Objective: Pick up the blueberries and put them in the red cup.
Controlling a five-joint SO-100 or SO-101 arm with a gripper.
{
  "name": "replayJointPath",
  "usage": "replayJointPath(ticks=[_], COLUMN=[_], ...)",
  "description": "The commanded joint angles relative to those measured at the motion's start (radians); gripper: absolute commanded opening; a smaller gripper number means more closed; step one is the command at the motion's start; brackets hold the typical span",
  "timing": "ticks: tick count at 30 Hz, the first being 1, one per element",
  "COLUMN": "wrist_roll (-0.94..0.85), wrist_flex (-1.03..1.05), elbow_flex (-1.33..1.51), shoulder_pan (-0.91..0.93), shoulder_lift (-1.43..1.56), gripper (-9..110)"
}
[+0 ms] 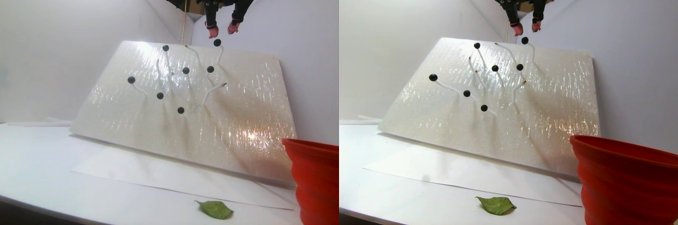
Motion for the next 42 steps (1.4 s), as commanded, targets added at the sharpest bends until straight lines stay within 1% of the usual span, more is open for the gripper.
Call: replayJointPath(ticks=[1,28,42], wrist_roll=[-0.003,-0.008,-0.005], wrist_flex=[-0.041,-0.080,-0.098], elbow_flex=[-0.121,-0.258,-0.268], shoulder_pan=[-0.005,-0.029,-0.032], shoulder_lift=[0.005,-0.133,-0.170], gripper=[17,18,18])
